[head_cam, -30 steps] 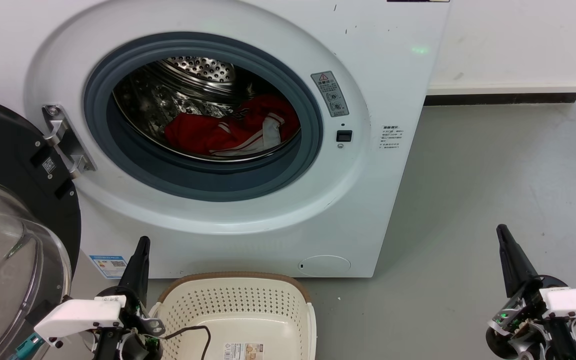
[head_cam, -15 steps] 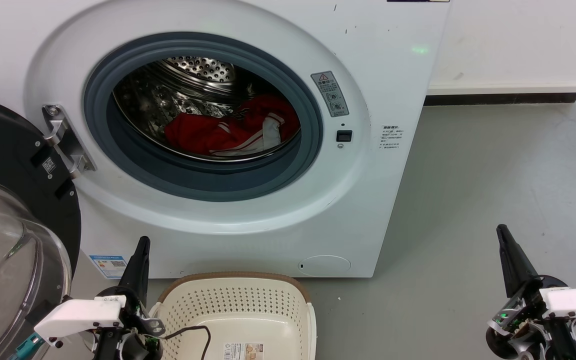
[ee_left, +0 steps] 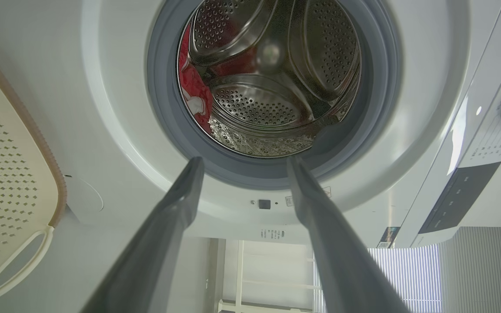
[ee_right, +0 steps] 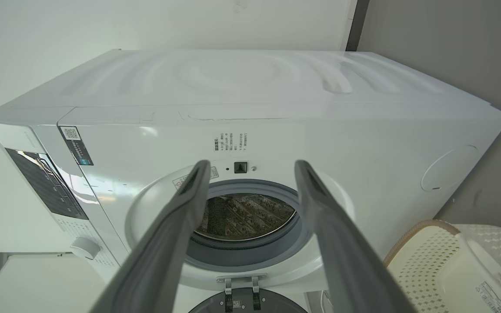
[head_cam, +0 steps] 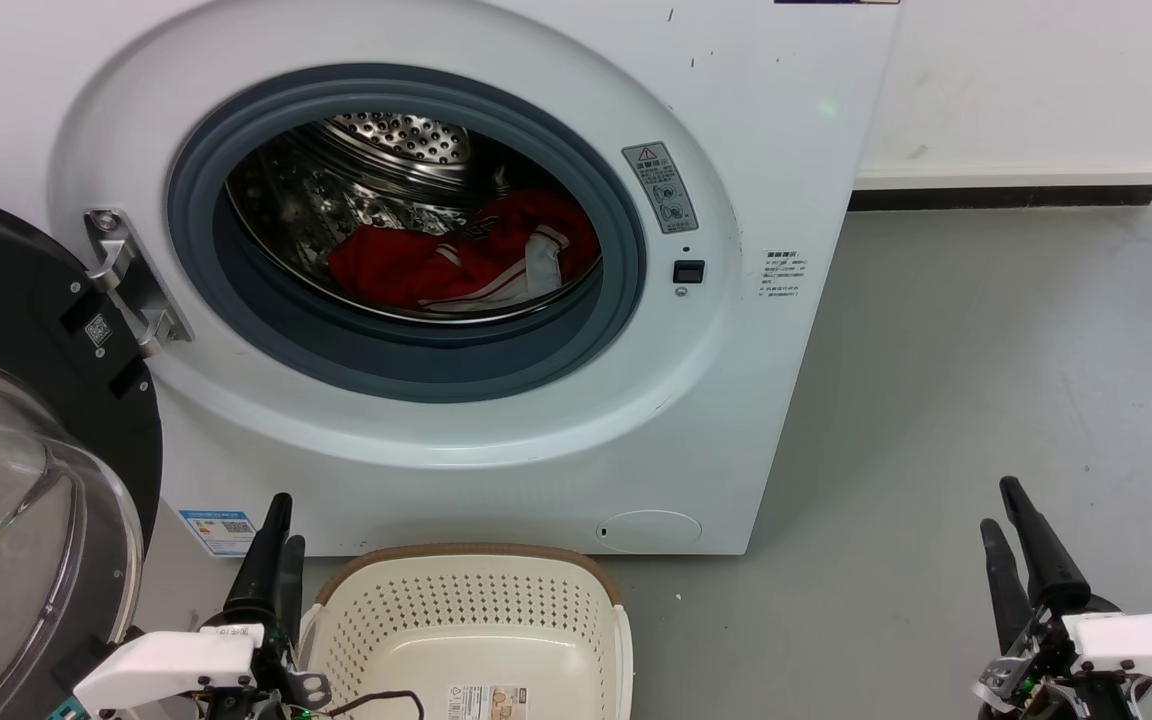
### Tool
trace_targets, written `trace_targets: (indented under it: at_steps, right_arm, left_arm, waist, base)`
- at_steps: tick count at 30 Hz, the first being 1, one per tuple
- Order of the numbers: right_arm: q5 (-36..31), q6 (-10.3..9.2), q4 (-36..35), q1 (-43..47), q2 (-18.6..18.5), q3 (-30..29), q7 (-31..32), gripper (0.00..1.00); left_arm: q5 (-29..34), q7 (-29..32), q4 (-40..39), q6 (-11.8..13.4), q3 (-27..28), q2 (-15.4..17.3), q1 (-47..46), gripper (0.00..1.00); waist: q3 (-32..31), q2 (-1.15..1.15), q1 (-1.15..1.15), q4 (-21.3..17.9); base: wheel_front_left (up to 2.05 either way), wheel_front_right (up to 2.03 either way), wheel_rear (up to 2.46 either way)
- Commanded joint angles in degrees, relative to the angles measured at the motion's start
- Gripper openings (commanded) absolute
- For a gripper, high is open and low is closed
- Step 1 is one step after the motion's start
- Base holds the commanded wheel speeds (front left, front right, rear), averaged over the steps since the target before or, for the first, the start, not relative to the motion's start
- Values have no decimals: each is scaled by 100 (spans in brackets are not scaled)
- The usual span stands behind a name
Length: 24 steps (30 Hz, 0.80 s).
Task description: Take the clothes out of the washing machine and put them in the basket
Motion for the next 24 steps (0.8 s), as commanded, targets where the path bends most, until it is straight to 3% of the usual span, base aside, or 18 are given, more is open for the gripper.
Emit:
trace_targets:
  at_steps: [1, 24]
  right_arm:
    - [-253, 0, -172, -81, -19, -20, -77, 100]
    - [-3386, 0, -1088, 147, -22, 281, -652, 100]
  left_arm:
    - [261, -82, -198, 19, 42, 15, -73, 100]
    - [3040, -655, -994, 518, -272, 21, 112, 100]
  waist:
    - [4, 0, 0, -1]
    - [46, 0, 0, -32]
  base:
    - [0, 0, 0]
    - [0, 0, 0]
